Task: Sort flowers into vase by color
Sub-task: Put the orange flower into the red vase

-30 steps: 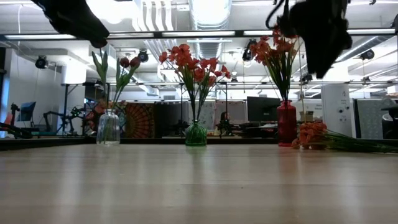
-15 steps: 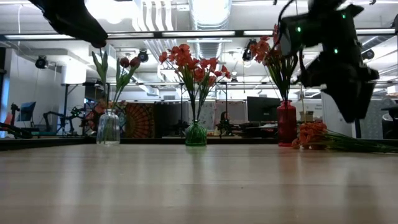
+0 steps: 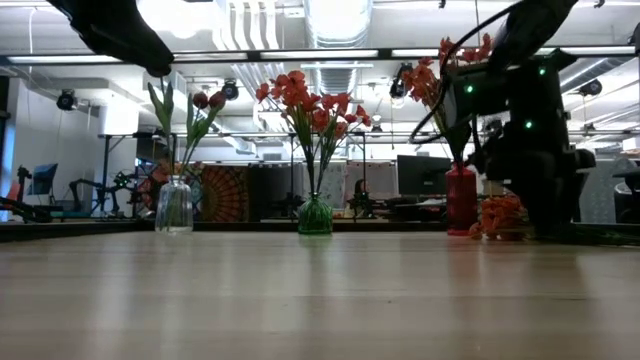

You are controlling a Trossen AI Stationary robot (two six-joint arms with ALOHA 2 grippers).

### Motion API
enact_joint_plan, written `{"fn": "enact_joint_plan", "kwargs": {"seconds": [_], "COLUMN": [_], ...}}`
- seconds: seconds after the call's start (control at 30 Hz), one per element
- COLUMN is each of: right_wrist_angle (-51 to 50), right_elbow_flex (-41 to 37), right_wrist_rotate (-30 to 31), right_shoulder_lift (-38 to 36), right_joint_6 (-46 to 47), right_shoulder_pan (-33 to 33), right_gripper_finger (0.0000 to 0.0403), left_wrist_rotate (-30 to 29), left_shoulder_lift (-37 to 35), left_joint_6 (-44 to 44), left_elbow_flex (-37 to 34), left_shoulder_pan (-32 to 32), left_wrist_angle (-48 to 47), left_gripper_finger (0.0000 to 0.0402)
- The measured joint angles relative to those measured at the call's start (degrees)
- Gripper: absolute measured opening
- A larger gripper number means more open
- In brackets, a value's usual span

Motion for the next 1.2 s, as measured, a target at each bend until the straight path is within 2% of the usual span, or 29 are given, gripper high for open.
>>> {"fn": "enact_joint_plan", "kwargs": {"seconds": [0.13, 0.3, 0.53, 0.7, 0.83, 1.0, 1.1, 1.2], "right_wrist_angle": [0.8, 1.3, 1.0, -1.4, -3.7, -1.3, 6.2, 18.8], "right_elbow_flex": [0.0, 0.2, -0.1, 0.8, 3.6, 8.9, 11.1, 11.1], "right_wrist_rotate": [1.3, 0.9, 1.4, 1.5, -1.6, -4.5, -4.0, -0.4], "right_shoulder_lift": [3.1, 4.6, 3.4, 1.3, -1.6, -5.9, -8.6, -11.4], "right_joint_6": [-0.3, -0.3, -0.3, -0.3, -1.3, -3.6, -6.6, -12.5], "right_shoulder_pan": [-0.7, -0.7, -0.7, -0.7, -0.5, 1.9, 3.5, 4.9], "right_gripper_finger": [0.0254, 0.0189, 0.0086, 0.0033, 0.0016, 0.0018, 0.0019, 0.0019], "left_wrist_rotate": [0.0, 0.0, 0.0, 0.0, 0.0, 0.0, 0.0, 0.0], "left_shoulder_lift": [0.0, 0.0, 0.0, 0.0, 0.0, 0.0, 0.0, 0.0], "left_joint_6": [0.2, 0.5, 1.0, 1.0, 1.0, 1.0, 1.0, 1.0], "left_elbow_flex": [0.0, 0.0, 0.0, 0.0, 0.0, 0.0, 0.0, 0.0], "left_shoulder_pan": [0.0, 0.0, 0.0, 0.0, 0.0, 0.0, 0.0, 0.0], "left_wrist_angle": [0.0, 0.0, 0.0, 0.1, 0.1, 0.1, 0.1, 0.1], "left_gripper_finger": [0.027, 0.027, 0.027, 0.027, 0.027, 0.027, 0.027, 0.027]}}
